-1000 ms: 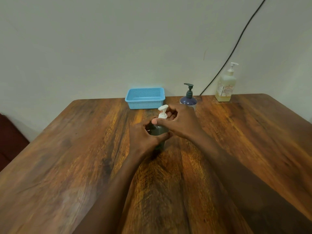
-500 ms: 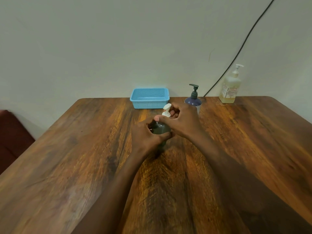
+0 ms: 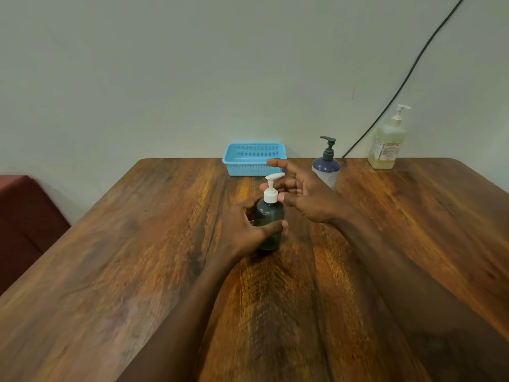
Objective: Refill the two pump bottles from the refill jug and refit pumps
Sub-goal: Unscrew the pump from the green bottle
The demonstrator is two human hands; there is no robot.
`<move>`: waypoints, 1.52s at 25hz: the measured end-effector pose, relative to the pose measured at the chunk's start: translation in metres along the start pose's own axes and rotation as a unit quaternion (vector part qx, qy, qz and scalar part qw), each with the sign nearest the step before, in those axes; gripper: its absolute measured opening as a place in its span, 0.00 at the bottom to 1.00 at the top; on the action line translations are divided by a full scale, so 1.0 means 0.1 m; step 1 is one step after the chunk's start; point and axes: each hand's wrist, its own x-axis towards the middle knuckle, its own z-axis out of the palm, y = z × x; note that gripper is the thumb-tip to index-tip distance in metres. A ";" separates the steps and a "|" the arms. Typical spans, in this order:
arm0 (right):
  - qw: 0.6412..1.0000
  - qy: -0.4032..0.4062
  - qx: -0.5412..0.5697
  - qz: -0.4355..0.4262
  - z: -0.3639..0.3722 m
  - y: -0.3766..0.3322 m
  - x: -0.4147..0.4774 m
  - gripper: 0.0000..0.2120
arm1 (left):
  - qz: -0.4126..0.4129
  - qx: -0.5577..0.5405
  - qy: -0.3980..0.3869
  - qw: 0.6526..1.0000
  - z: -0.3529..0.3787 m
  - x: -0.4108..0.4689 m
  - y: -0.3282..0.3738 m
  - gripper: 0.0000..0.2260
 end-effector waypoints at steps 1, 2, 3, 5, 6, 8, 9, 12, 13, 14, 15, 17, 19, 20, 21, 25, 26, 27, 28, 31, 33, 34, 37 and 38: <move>1.000 0.015 0.001 0.007 0.01 0.00 0.01 0.30 | -0.006 0.003 0.007 1.000 -0.01 0.00 0.01 0.35; 0.999 0.041 -0.011 0.013 0.03 0.01 0.01 0.30 | -0.008 0.012 0.024 1.000 -0.03 0.00 0.01 0.34; 0.996 0.075 -0.041 0.014 0.06 0.01 0.02 0.30 | -0.008 0.024 0.044 0.999 -0.03 0.00 0.02 0.34; 0.980 0.156 -0.125 0.003 0.14 0.04 0.04 0.31 | -0.001 0.049 0.076 0.996 -0.02 0.00 0.02 0.33; 0.969 0.188 -0.158 -0.003 0.17 0.05 0.05 0.30 | 0.004 0.059 0.083 0.995 -0.02 0.00 0.01 0.32; 0.963 0.212 -0.166 -0.010 0.22 0.03 0.08 0.25 | 0.014 0.065 0.084 0.994 -0.01 0.00 0.01 0.33; 0.966 0.208 -0.155 -0.011 0.24 0.02 0.09 0.22 | 0.018 0.060 0.075 0.995 -0.01 0.00 0.00 0.34; 0.975 0.165 -0.150 0.004 0.25 0.00 0.12 0.23 | 0.016 0.061 0.038 0.997 -0.01 0.00 -0.05 0.34; 0.980 0.138 -0.144 0.005 0.22 0.00 0.13 0.28 | 0.013 0.061 0.029 0.998 -0.02 -0.01 -0.07 0.34; 0.986 0.109 -0.128 0.003 0.19 0.01 0.13 0.33 | 0.010 0.058 0.021 0.998 -0.03 -0.01 -0.10 0.34; 0.992 0.080 -0.102 0.000 0.15 0.03 0.13 0.37 | 0.008 0.054 0.014 0.998 -0.04 -0.01 -0.11 0.34; 0.998 0.038 -0.039 -0.005 0.10 0.07 0.11 0.39 | 0.006 0.051 0.010 0.999 -0.06 -0.01 -0.11 0.35; 0.997 0.029 -0.067 -0.010 0.11 0.07 0.10 0.39 | 0.013 0.046 0.019 0.999 -0.07 -0.01 -0.11 0.33; 0.992 0.041 -0.117 -0.012 0.14 0.06 0.10 0.40 | 0.018 0.050 0.020 0.998 -0.07 -0.02 -0.12 0.32; 0.984 0.061 -0.167 -0.013 0.17 0.04 0.09 0.40 | 0.023 0.057 0.019 0.998 -0.07 -0.03 -0.12 0.31; 0.967 0.104 -0.227 -0.045 0.19 -0.05 0.09 0.29 | 0.030 0.068 0.028 0.997 -0.07 -0.07 -0.12 0.32; 0.969 0.106 -0.217 -0.055 0.18 -0.08 0.09 0.29 | 0.023 0.068 0.031 0.997 -0.08 -0.08 -0.12 0.34; 0.972 0.113 -0.196 -0.065 0.15 -0.13 0.09 0.29 | 0.014 0.067 0.030 0.997 -0.11 -0.11 -0.12 0.36; 0.976 0.126 -0.162 -0.073 0.12 -0.18 0.09 0.28 | 0.006 0.067 0.028 0.997 -0.14 -0.13 -0.12 0.37; 0.978 0.183 -0.048 -0.092 -0.01 -0.35 0.05 0.25 | -0.003 0.063 0.030 0.998 -0.29 -0.23 -0.11 0.36; 0.966 0.233 0.015 -0.112 -0.10 -0.44 -0.02 0.22 | -0.012 0.049 0.045 0.998 -0.40 -0.32 -0.07 0.35; 0.958 0.255 0.059 -0.119 -0.13 -0.45 -0.06 0.21 | -0.018 0.047 0.058 0.997 -0.43 -0.36 -0.06 0.35; 0.938 0.291 0.154 -0.111 -0.17 -0.35 -0.20 0.19 | -0.018 0.055 0.112 0.992 -0.49 -0.44 0.01 0.34; 0.938 0.295 0.152 -0.098 -0.16 -0.28 -0.25 0.19 | -0.015 0.056 0.125 0.990 -0.48 -0.45 0.04 0.34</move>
